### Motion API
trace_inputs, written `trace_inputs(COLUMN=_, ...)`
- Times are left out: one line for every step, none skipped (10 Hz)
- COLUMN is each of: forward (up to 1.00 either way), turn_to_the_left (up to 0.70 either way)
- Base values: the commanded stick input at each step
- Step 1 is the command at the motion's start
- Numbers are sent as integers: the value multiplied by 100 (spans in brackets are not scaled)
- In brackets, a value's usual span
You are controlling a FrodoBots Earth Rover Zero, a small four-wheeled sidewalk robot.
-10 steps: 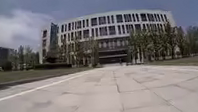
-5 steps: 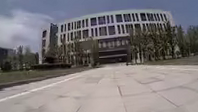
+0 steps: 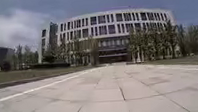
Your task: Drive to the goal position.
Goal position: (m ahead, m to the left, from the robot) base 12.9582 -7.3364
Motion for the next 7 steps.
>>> trace_inputs(forward=50, turn_to_the_left=1)
trace_inputs(forward=50, turn_to_the_left=1)
trace_inputs(forward=50, turn_to_the_left=1)
trace_inputs(forward=50, turn_to_the_left=1)
trace_inputs(forward=50, turn_to_the_left=1)
trace_inputs(forward=50, turn_to_the_left=1)
trace_inputs(forward=50, turn_to_the_left=1)
